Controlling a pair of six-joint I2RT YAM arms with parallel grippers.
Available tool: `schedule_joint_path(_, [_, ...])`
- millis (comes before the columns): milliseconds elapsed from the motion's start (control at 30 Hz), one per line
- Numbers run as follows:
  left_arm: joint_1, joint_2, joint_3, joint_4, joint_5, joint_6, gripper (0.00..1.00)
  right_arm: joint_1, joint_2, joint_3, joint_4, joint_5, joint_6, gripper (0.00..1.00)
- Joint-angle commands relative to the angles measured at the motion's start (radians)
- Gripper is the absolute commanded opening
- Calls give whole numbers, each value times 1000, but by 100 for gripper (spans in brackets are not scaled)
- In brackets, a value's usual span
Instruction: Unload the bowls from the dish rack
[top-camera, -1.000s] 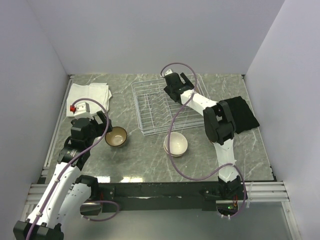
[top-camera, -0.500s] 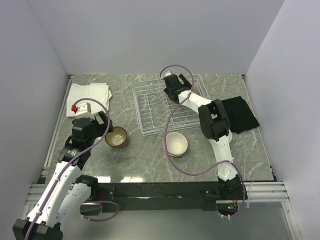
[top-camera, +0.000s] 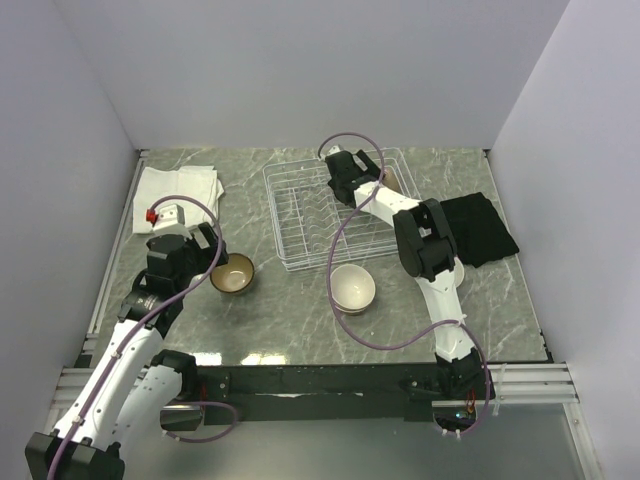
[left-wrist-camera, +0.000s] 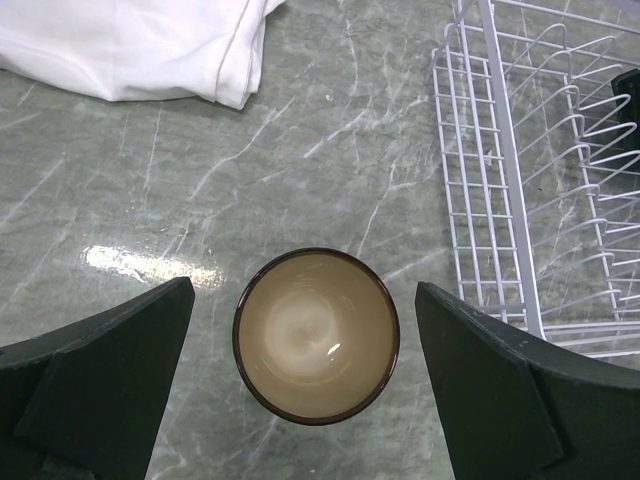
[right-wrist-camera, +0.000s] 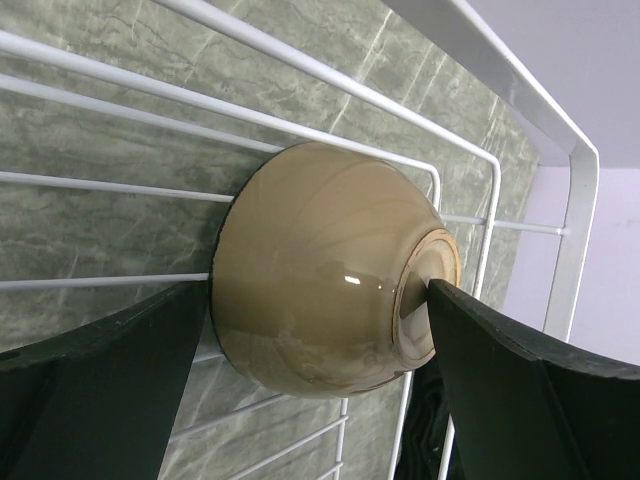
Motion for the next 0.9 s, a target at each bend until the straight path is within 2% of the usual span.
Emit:
schedule_joint_path(0, [-4,0,8,16,-17,14,99,-18,6,-25,-23,-20,46,96])
schedule_joint_path(300, [-4,-6,7,16,-23,13,99,-17,-77,-46,17,12,27,73])
schedule_joint_path(433, [-4,-19,5,17,-26,13,99,-11,-141,-54,14,4,43,60])
schedule_joint_path(700, [-4,-28,2,23,-23,14,99,2,-244,-132,16,-26,96,48])
schedule_joint_path(867, [-4,-29,2,25,-20,13,99,2,-301,-183,9,-61,158,36])
